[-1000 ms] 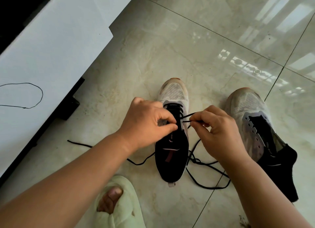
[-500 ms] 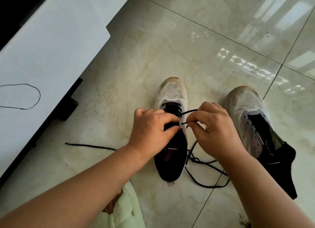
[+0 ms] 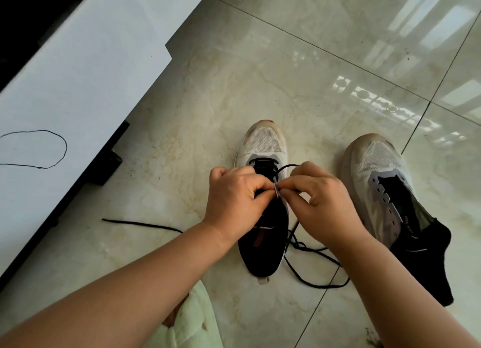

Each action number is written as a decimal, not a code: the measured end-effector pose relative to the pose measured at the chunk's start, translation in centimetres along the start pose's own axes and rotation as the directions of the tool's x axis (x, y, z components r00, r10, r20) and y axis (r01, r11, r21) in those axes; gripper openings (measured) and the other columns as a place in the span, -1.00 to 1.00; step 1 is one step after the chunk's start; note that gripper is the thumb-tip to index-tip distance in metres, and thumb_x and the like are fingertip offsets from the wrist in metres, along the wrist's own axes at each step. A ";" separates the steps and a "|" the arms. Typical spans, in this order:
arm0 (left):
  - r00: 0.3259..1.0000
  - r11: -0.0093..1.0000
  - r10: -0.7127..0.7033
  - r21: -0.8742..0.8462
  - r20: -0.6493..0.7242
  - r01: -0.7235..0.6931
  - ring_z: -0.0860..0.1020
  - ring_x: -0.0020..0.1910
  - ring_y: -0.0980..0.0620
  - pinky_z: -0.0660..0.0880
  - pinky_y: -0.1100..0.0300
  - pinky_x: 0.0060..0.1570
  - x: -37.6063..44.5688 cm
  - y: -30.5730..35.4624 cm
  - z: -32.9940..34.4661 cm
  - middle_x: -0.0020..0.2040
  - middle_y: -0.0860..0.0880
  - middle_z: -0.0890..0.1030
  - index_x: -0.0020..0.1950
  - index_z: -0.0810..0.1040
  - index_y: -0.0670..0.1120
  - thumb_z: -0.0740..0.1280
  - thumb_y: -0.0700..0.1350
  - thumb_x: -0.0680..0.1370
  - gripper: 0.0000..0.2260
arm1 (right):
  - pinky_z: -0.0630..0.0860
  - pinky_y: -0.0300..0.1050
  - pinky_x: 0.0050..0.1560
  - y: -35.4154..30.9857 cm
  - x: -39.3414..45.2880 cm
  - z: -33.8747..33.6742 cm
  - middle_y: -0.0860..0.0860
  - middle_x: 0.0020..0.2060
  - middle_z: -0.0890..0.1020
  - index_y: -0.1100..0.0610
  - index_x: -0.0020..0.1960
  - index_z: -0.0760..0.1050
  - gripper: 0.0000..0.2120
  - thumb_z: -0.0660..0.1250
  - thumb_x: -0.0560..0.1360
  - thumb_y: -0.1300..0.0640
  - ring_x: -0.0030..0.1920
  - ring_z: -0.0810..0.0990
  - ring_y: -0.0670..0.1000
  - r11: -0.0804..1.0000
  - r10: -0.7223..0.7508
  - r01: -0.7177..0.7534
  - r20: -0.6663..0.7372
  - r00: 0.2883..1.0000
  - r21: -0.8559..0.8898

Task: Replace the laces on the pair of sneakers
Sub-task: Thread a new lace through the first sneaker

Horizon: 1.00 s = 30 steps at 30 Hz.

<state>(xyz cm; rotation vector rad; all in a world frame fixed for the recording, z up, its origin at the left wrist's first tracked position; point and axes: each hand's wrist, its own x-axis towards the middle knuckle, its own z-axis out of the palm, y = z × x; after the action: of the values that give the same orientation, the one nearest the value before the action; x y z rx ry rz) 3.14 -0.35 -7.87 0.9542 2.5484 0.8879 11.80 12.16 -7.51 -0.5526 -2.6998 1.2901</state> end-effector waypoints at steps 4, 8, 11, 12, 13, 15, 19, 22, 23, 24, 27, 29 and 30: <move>1.000 0.999 0.031 0.037 0.005 -0.031 0.52 -0.28 0.05 0.27 0.06 -0.01 0.0 0.0 0.1 -0.26 0.09 0.47 -0.23 0.65 -0.01 0.41 -0.07 0.36 -0.95 | 0.41 -0.29 -0.25 -0.6 -2.2 0.3 -0.18 -0.04 0.38 0.04 -0.01 0.40 -0.70 0.39 0.33 -0.01 -0.18 0.46 -0.15 0.990 0.134 -0.130 -0.075 0.988 0.051; 0.996 0.996 0.082 0.039 -0.016 -0.081 0.52 -0.22 0.04 0.39 -0.04 -0.02 -0.3 0.1 0.0 -0.15 -0.02 0.50 -0.27 0.63 -0.06 0.43 -0.12 0.34 -0.97 | 0.35 -0.16 -0.36 -1.2 -3.0 2.1 -0.13 -0.36 0.46 0.02 -0.16 0.29 -0.74 0.37 0.37 -0.01 -0.35 0.45 -0.07 0.946 0.324 -0.324 -0.027 0.946 -0.009; 0.991 0.991 0.124 0.063 -0.054 -0.121 0.45 -0.19 0.11 0.42 -0.05 0.04 -0.8 -0.2 -0.4 -0.11 -0.05 0.50 -0.28 0.61 -0.09 0.43 -0.13 0.34 -0.95 | 0.31 -0.20 -0.44 -1.5 -3.0 3.5 -0.09 -0.47 0.46 0.07 -0.29 0.28 -0.75 0.33 0.41 0.02 -0.41 0.42 -0.06 0.910 0.413 -0.414 -0.128 0.902 0.024; 0.987 0.988 0.145 0.071 -0.073 -0.140 0.45 -0.20 0.10 0.43 -0.05 0.04 -1.1 -0.4 -0.6 -0.10 -0.07 0.50 -0.27 0.60 -0.11 0.42 -0.14 0.36 -0.95 | 0.31 -0.19 -0.45 -1.6 -3.1 3.7 -0.09 -0.48 0.45 0.08 -0.32 0.29 -0.74 0.32 0.41 0.02 -0.42 0.41 -0.07 0.895 0.445 -0.442 -0.159 0.881 0.054; 0.981 0.984 0.168 0.071 -0.098 -0.161 0.47 -0.19 0.08 0.45 -0.03 0.02 -1.4 -0.6 -0.8 -0.08 -0.09 0.50 -0.27 0.59 -0.14 0.40 -0.16 0.39 -0.94 | 0.32 -0.16 -0.46 -1.5 -3.1 3.8 -0.08 -0.49 0.45 0.09 -0.33 0.30 -0.74 0.33 0.41 0.03 -0.44 0.41 -0.06 0.878 0.479 -0.470 -0.186 0.858 0.093; 0.968 0.980 0.199 0.042 -0.155 -0.195 0.51 -0.14 0.02 0.49 0.07 -0.04 -2.3 -1.4 -1.6 -0.03 -0.11 0.49 -0.25 0.56 -0.19 0.34 -0.19 0.45 -0.90 | 0.35 -0.15 -0.47 -1.3 -2.9 3.8 -0.07 -0.49 0.45 0.11 -0.34 0.31 -0.75 0.33 0.40 0.05 -0.45 0.40 -0.06 0.839 0.543 -0.517 -0.220 0.810 0.168; 0.957 0.971 0.217 0.144 -0.193 -0.191 0.55 -0.13 -0.07 0.47 0.01 -0.06 -4.0 -4.0 -3.4 -0.08 -0.13 0.53 -0.31 0.53 -0.21 0.29 -0.19 0.44 -0.85 | 0.39 -0.14 -0.49 -1.2 -2.7 3.6 -0.05 -0.48 0.46 0.10 -0.35 0.32 -0.74 0.33 0.40 0.03 -0.45 0.41 -0.04 0.824 0.563 -0.526 -0.195 0.804 0.210; 0.979 0.976 0.143 0.183 -0.146 -0.116 0.53 -0.28 -0.08 0.44 0.03 -0.17 -4.1 -5.1 -4.0 -0.25 -0.06 0.53 -0.35 0.48 -0.20 0.27 -0.17 0.39 -0.86 | 0.46 -0.05 -0.44 -1.5 -2.7 3.7 -0.04 -0.48 0.47 0.10 -0.34 0.33 -0.75 0.34 0.39 0.04 -0.43 0.47 0.03 0.832 0.547 -0.510 -0.170 0.820 0.218; 0.986 0.981 0.117 0.169 -0.118 -0.096 0.53 -0.30 -0.06 0.44 0.02 -0.18 -4.0 -4.9 -4.0 -0.28 -0.02 0.53 -0.34 0.48 -0.18 0.26 -0.15 0.39 -0.86 | 0.46 -0.05 -0.43 -1.5 -2.7 3.7 -0.05 -0.49 0.48 0.09 -0.34 0.34 -0.76 0.34 0.39 0.03 -0.42 0.47 0.02 0.837 0.541 -0.508 -0.171 0.823 0.204; 0.991 0.986 0.091 0.150 -0.099 -0.076 0.52 -0.30 -0.03 0.45 0.01 -0.17 -3.7 -4.6 -4.1 -0.27 0.01 0.53 -0.31 0.49 -0.17 0.26 -0.11 0.40 -0.85 | 0.46 -0.06 -0.42 -1.5 -2.7 3.7 -0.06 -0.49 0.48 0.08 -0.33 0.34 -0.77 0.34 0.38 0.03 -0.43 0.46 -0.01 0.842 0.534 -0.504 -0.175 0.827 0.191; 0.992 0.994 0.034 0.103 -0.118 -0.022 0.52 -0.19 0.04 0.43 0.08 -0.06 -2.9 -2.9 -4.0 -0.10 0.04 0.53 -0.02 0.57 -0.11 0.31 0.08 0.41 -0.70 | 0.42 -0.11 -0.40 -1.5 -2.6 3.5 -0.10 -0.51 0.47 0.04 -0.29 0.36 -0.80 0.35 0.37 -0.01 -0.44 0.44 -0.09 0.866 0.498 -0.471 -0.189 0.847 0.171; 0.988 0.989 0.098 0.120 -0.118 -0.084 0.53 -0.09 0.00 0.43 0.05 0.01 -2.0 -1.4 -3.6 -0.01 -0.02 0.53 0.13 0.58 -0.10 0.35 0.11 0.41 -0.60 | 0.42 -0.10 -0.39 -1.6 -2.5 3.3 -0.11 -0.50 0.47 0.03 -0.27 0.36 -0.80 0.35 0.37 -0.02 -0.43 0.45 -0.09 0.880 0.471 -0.445 -0.196 0.860 0.166; 0.982 0.978 0.152 0.162 -0.108 -0.134 0.52 -0.07 -0.03 0.42 0.02 0.03 -1.5 -0.7 -3.2 -0.02 -0.04 0.53 0.13 0.59 -0.08 0.36 0.09 0.41 -0.63 | 0.43 -0.09 -0.38 -1.7 -2.4 3.3 -0.11 -0.49 0.47 0.02 -0.26 0.36 -0.80 0.36 0.37 -0.01 -0.42 0.45 -0.08 0.886 0.460 -0.433 -0.197 0.866 0.166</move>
<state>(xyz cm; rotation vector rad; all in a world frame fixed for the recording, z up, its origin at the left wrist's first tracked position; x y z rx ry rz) 2.47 -3.21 -5.73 1.1770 2.7111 0.8177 12.73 7.91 -8.19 -1.2886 -2.3626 1.3598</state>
